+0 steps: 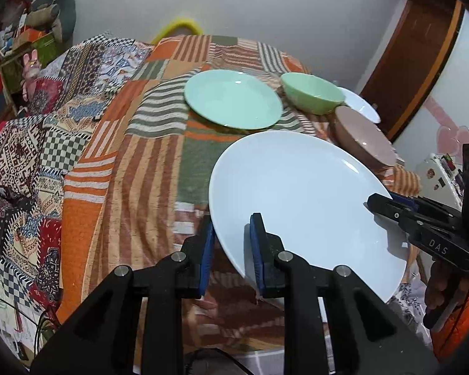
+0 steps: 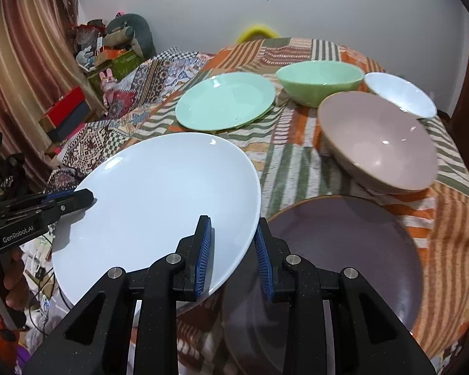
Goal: Organize plates and bowls
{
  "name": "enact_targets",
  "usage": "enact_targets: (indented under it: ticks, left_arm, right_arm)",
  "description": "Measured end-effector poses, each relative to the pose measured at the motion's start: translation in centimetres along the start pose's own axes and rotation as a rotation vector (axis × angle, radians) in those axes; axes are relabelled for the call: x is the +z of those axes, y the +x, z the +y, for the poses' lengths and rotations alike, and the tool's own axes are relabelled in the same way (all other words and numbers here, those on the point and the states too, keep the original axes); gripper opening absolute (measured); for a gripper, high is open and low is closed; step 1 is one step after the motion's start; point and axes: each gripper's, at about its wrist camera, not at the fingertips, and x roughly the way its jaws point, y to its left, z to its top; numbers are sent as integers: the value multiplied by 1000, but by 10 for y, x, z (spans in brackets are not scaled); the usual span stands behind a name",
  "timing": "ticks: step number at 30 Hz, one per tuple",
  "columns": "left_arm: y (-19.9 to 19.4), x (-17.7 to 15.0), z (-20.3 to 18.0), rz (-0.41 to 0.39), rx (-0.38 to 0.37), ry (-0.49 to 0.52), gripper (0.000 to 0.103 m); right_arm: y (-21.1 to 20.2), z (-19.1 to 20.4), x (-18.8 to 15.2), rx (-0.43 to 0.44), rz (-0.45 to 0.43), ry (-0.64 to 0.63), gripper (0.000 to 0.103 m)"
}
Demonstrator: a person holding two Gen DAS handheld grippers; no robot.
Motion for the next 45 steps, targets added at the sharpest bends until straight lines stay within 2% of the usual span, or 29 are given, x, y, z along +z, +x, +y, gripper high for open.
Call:
enact_targets:
  ticks: [10, 21, 28, 33, 45]
  left_arm:
    - [-16, -1, -42, -17, -26, 66, 21]
    - [-13, -4, -91, 3, -49, 137, 21]
    - [7, -7, -118, 64, -70, 160, 21]
    - [29, -12, -138, 117, -52, 174, 22]
    - [77, -21, -154, 235, -45, 163, 24]
  right_arm:
    - [-34, -18, -13, -26, -56, 36, 27]
    - [-60, -49, -34, -53, -88, 94, 27]
    - [-70, -76, -50, -66, -92, 143, 27]
    - [-74, -94, -60, -69, -89, 178, 27]
    - [-65, -123, -77, -72, -47, 249, 27]
